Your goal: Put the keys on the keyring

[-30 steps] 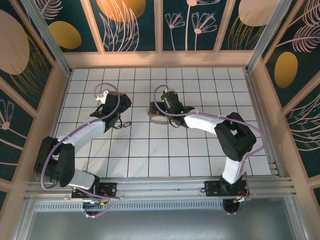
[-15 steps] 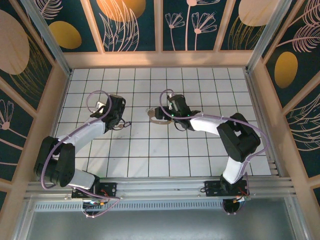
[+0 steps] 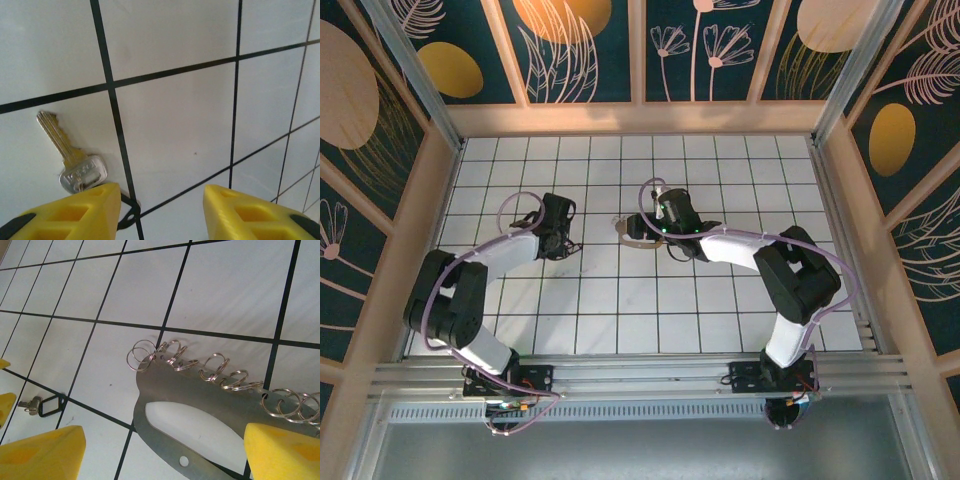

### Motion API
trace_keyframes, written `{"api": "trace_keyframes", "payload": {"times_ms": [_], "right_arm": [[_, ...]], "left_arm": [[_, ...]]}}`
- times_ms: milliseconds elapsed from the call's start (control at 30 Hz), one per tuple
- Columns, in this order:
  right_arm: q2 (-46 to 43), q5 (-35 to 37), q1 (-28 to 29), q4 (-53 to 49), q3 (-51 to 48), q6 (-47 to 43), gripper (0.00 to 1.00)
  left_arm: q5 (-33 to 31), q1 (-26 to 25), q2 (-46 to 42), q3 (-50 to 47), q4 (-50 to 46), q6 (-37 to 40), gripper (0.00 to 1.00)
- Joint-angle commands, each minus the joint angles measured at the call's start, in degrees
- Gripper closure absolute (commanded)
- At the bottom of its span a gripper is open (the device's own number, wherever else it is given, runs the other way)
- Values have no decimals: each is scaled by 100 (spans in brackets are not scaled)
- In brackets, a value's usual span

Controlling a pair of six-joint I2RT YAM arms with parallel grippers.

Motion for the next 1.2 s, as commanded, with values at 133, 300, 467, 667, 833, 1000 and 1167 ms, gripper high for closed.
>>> {"api": "trace_keyframes", "payload": {"times_ms": [133, 300, 467, 667, 833, 1000, 1167], "right_arm": [[-84, 4, -3, 131, -20, 45, 17], [-35, 4, -6, 131, 13, 62, 17], [-1, 31, 0, 118, 13, 79, 17], [7, 83, 6, 87, 29, 71, 17], [37, 103, 1, 65, 51, 62, 17], [56, 119, 7, 52, 70, 62, 17], [65, 154, 6, 26, 73, 62, 17]], "left_arm": [[410, 147, 313, 258, -190, 5, 59], [432, 144, 448, 356, -360, 54, 59], [476, 169, 560, 349, -375, 75, 59], [528, 204, 571, 320, -383, 84, 60], [546, 225, 763, 315, -392, 102, 61], [564, 221, 755, 311, -397, 135, 68], [632, 221, 772, 313, -377, 185, 80]]}}
